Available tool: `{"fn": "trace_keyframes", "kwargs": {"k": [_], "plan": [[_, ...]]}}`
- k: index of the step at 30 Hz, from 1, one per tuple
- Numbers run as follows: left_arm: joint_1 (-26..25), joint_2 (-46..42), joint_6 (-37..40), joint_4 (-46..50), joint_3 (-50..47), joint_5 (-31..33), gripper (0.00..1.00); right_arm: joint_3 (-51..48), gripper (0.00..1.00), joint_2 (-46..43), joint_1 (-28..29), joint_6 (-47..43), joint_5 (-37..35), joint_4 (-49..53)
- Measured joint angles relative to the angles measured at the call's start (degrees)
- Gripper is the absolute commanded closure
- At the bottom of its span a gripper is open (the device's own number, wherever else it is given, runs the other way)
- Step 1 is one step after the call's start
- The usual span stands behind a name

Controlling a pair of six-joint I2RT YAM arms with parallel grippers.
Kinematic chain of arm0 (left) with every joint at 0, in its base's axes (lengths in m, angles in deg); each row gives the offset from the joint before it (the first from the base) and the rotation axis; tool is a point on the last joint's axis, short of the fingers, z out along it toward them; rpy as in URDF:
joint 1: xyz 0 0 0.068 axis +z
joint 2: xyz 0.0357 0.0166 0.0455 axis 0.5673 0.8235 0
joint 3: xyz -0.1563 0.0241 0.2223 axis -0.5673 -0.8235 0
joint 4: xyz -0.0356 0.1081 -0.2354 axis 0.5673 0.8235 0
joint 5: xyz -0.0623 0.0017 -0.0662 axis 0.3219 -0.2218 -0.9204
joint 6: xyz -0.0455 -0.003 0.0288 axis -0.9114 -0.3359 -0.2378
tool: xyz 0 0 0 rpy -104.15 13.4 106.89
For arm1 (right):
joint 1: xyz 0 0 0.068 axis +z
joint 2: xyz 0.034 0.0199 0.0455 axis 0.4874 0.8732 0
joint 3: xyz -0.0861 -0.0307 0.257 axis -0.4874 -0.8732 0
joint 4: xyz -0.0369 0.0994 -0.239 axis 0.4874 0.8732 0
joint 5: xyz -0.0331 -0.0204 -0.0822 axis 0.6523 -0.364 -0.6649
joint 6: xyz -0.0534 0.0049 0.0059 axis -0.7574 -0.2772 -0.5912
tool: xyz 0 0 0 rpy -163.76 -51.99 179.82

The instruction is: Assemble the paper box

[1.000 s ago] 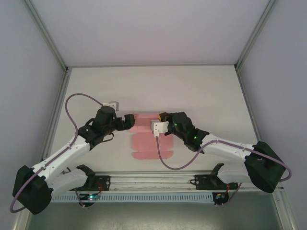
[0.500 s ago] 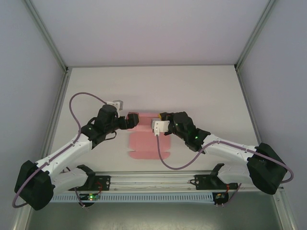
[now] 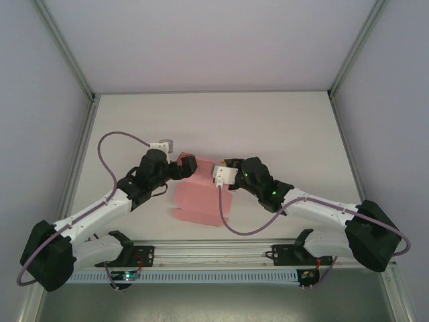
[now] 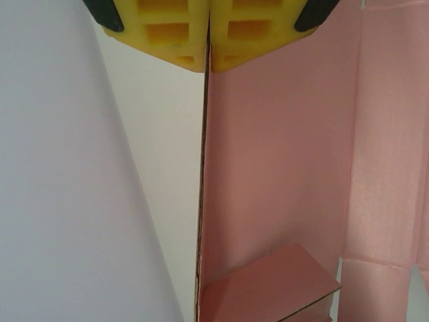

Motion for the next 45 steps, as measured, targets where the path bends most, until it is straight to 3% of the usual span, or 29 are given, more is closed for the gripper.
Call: {"fn": "trace_keyframes", "kwargs": {"k": [11,18,25,30,37,45], "plan": [[-0.83,-1.16,-0.22,1.9,0.76,2.78,0.0,-2.6,1.0,1.29,0.74,-1.38,-3.78,-8.0],[-1.77,-14.38,0.02,6.58,-0.22,5.53,0.0,-2.12,1.0,0.11,-0.5,0.35,-3.21,-7.02],[-0.7,-27.56,0.02,14.01,-3.54,9.79,0.0,0.33,1.0,-5.11,-9.2,8.81,7.28,-0.04],[2.86,-27.82,0.22,14.21,-5.53,4.9,0.05,1.31,1.0,-6.67,-13.66,14.32,15.85,2.78],[4.98,-18.1,1.16,8.02,-5.75,-4.81,0.16,1.7,1.0,-6.6,-16.22,18.97,23.58,5.66],[6.21,-16.55,3.48,-0.46,-7.56,-7.54,0.32,4.28,1.0,-4.22,-19.98,23.78,30.86,7.39]]}}
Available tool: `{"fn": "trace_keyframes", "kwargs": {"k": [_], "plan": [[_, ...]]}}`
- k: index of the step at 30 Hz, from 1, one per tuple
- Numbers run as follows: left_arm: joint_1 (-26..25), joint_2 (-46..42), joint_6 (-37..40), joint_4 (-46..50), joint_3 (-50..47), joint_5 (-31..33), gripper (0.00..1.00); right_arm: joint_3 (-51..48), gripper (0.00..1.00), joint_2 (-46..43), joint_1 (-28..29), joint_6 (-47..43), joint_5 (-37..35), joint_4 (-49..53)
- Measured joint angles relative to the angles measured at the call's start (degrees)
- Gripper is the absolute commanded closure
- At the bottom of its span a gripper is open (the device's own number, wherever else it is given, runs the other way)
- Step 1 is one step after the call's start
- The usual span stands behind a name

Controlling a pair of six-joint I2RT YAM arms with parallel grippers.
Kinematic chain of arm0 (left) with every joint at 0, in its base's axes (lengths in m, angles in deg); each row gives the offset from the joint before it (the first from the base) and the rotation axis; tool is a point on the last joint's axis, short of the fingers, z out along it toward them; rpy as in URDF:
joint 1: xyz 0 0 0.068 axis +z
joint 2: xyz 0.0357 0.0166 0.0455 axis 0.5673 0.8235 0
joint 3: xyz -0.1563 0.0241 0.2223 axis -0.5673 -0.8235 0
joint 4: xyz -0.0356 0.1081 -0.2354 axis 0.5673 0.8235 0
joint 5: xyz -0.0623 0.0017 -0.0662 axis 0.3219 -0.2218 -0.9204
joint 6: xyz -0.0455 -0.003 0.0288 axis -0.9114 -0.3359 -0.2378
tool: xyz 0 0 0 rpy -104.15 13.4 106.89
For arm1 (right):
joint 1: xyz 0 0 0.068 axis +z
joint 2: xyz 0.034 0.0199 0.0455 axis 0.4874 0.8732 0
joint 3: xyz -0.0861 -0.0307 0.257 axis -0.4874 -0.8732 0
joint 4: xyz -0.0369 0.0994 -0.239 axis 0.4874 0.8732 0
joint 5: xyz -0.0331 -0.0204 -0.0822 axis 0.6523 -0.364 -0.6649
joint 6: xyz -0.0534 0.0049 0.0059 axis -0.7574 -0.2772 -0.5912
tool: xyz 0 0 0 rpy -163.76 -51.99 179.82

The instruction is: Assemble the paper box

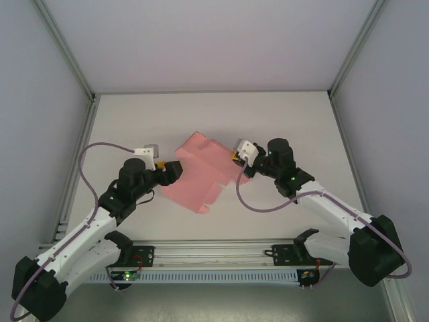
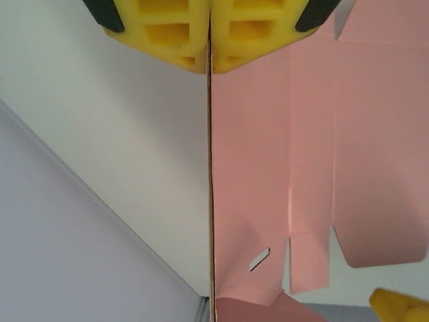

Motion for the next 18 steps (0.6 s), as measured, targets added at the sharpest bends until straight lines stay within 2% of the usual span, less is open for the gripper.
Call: {"fn": "trace_keyframes", "kwargs": {"k": [3,9,18], "plan": [[0.59,-0.07,0.81,-1.22,-0.81,-0.42,0.37,1.14,1.0,1.36,-1.46,1.86,2.93,0.04],[2.05,-1.31,2.27,-5.01,-2.62,-0.61,0.37,2.08,1.0,3.85,-2.29,4.55,9.01,0.02],[6.6,5.31,3.63,-6.78,-0.94,-4.42,0.44,2.58,1.0,5.31,-2.56,6.43,14.38,0.07]]}}
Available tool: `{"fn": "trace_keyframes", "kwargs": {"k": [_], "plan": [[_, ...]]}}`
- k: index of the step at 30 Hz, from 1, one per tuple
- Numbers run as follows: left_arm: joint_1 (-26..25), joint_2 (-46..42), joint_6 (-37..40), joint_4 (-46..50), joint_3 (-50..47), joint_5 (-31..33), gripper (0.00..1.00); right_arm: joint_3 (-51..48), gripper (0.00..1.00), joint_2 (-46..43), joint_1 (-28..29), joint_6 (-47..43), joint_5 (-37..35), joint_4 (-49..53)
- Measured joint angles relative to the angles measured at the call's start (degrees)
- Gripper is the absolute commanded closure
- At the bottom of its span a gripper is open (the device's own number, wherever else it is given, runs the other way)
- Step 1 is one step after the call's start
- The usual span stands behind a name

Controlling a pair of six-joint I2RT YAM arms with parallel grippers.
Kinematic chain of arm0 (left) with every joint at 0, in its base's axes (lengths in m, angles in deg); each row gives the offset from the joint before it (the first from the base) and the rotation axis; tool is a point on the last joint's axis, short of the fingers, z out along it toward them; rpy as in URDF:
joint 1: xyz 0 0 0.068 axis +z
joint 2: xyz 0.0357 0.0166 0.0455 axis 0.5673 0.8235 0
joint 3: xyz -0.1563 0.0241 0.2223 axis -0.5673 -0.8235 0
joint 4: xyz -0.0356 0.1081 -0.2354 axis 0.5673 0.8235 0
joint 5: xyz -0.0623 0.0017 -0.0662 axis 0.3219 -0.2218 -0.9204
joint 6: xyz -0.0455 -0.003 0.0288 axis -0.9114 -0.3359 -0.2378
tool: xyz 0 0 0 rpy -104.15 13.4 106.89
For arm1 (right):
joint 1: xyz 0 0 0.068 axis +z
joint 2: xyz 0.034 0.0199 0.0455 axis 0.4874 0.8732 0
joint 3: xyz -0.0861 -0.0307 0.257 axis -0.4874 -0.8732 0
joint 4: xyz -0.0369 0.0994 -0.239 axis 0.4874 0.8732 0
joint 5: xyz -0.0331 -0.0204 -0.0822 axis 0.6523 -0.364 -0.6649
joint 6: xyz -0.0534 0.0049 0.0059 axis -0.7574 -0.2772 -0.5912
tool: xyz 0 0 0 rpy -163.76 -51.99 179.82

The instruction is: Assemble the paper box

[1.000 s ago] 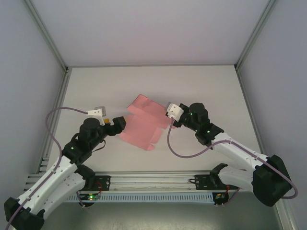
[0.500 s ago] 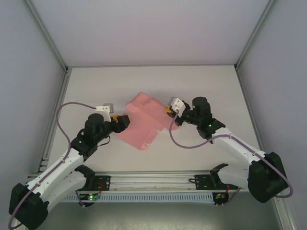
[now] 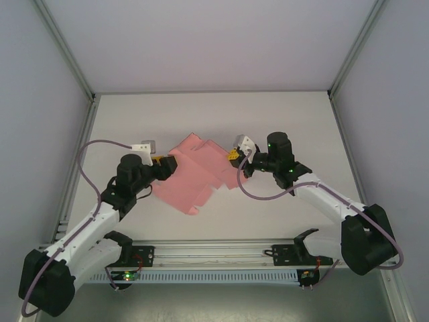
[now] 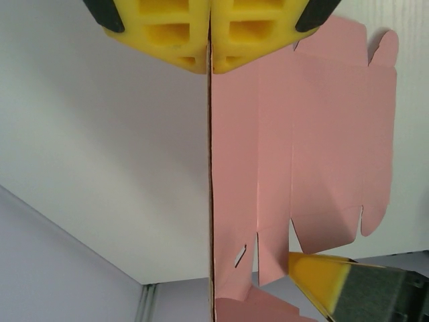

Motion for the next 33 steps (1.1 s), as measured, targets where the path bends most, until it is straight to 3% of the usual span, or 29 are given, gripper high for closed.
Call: {"fn": "trace_keyframes", "kwargs": {"k": [7,12,18,27,33], "plan": [[0.79,0.94,0.74,-3.52,0.0,-3.65,0.61,0.87,1.0,0.92,0.0,0.92,2.27,0.11],[0.79,1.27,0.96,-4.74,-0.02,-5.18,0.64,0.98,1.0,1.01,-0.39,1.57,2.38,0.13],[0.79,0.83,1.27,-7.45,-1.25,-6.47,0.94,0.98,1.0,1.22,-1.51,6.14,4.0,-0.81],[1.16,-1.03,2.75,-9.05,-2.6,-6.4,1.0,1.84,1.0,2.23,-1.88,13.79,9.38,-1.4],[1.03,-2.34,9.09,-9.14,-4.0,-6.36,1.0,5.14,1.0,5.68,-2.6,20.04,11.3,0.48]]}}
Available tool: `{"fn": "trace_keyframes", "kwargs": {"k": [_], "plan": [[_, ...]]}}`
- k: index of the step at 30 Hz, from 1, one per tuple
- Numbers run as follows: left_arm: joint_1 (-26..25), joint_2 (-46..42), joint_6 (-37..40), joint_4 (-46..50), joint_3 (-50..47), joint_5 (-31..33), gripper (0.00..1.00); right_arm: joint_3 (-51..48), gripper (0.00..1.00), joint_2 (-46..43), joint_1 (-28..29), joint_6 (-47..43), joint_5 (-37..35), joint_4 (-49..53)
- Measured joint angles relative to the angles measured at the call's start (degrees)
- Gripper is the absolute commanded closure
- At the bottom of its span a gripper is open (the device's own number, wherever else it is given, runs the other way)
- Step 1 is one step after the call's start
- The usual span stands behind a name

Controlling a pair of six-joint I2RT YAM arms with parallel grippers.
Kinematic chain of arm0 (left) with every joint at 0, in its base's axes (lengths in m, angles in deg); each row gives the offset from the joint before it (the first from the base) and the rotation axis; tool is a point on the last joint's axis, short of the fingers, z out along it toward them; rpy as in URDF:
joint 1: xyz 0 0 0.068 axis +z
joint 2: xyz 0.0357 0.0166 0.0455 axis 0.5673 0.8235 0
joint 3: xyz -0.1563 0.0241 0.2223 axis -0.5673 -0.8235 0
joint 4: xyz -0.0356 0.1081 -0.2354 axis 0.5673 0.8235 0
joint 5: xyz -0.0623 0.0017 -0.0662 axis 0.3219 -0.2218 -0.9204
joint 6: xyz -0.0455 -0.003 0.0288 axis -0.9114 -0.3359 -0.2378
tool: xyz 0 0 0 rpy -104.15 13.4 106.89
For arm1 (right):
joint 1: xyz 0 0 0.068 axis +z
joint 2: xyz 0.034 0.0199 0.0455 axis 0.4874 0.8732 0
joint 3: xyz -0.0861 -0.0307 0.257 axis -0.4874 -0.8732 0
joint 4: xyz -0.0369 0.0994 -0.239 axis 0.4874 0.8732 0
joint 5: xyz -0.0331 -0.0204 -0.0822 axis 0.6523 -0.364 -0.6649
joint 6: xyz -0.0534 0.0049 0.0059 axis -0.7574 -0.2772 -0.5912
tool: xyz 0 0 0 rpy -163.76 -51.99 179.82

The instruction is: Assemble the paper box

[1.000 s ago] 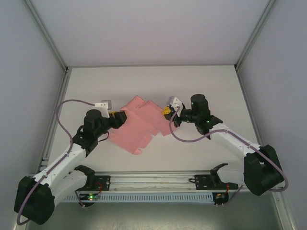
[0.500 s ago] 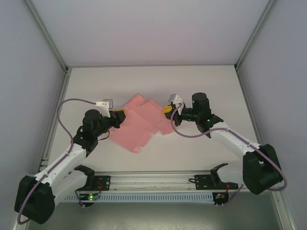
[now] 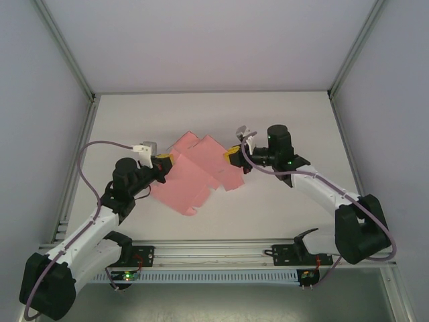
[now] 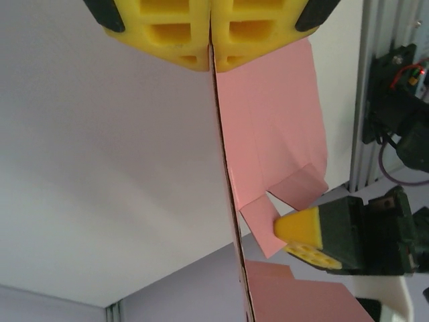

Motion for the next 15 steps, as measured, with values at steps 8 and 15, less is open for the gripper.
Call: {"fn": "trace_keyframes", "kwargs": {"k": [8,15], "plan": [[-7.56,0.09,13.16,2.56,0.04,7.93,1.0,3.93,1.0,4.28,-0.76,3.5,1.22,5.16],[-15.8,5.79,22.34,9.81,5.03,18.91,1.0,4.0,1.0,3.61,-0.42,0.5,-1.4,10.27]]}}
